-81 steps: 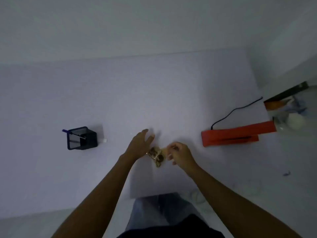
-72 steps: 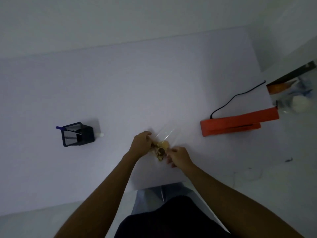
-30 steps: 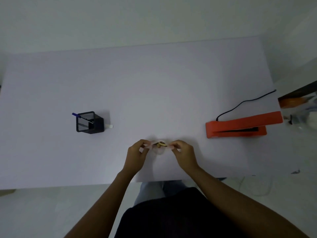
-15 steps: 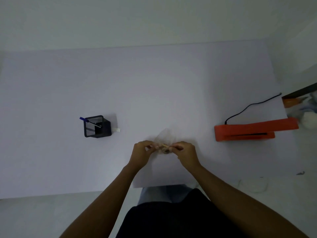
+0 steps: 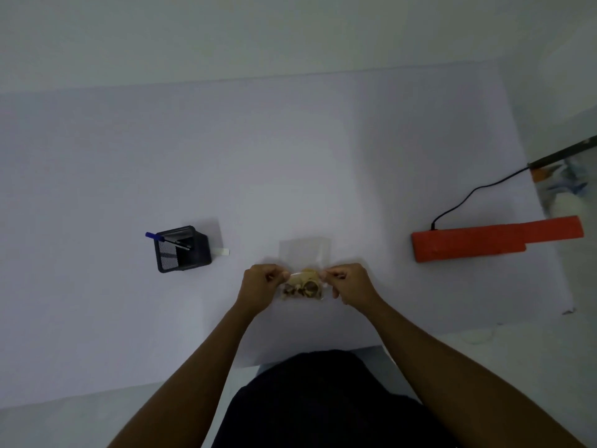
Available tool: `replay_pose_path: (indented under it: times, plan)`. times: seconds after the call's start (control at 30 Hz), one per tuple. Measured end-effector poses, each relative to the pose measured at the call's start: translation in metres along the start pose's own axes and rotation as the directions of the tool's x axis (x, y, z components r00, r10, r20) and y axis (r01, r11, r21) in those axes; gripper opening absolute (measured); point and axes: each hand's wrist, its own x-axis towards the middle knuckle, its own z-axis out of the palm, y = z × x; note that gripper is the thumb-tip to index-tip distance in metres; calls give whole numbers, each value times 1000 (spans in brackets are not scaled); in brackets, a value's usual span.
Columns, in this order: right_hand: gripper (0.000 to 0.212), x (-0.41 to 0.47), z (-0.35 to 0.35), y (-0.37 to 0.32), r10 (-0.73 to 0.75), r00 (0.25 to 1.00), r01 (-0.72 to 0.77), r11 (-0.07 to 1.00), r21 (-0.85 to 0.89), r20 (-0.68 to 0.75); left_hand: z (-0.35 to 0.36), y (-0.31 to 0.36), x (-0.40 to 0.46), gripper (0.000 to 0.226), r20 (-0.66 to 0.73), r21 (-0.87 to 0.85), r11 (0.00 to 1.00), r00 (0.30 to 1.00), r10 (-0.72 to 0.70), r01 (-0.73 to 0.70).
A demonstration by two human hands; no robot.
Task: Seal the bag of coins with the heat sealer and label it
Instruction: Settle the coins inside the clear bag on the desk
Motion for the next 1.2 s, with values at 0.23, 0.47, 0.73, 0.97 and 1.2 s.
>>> replay_pose_path:
  times: [0.23,0.47,0.73,0.97,1.2]
  plan:
    - [15,11,-4,-14,5,1000,-7,992,126,15,-6,9,14,10,26,-21,999,999,-41,42]
    - [21,14,-9,-8,53,997,-60,988,144,52,-10,13,15,12,27,-54,993,994,-105,107]
    - [27,17,-2,-17,257,966,-260,944,203,41,-6,20,23,15,-88,-20,948,944,-318,318]
    - [27,22,-4,-31,334,941,-337,928,158,43,8,42,19,14,-264,136,911,900,-346,390]
    - [46,20,-7,-17,235,971,-237,970,-59,-38,16,43,24,12,-173,322,946,985,8,49]
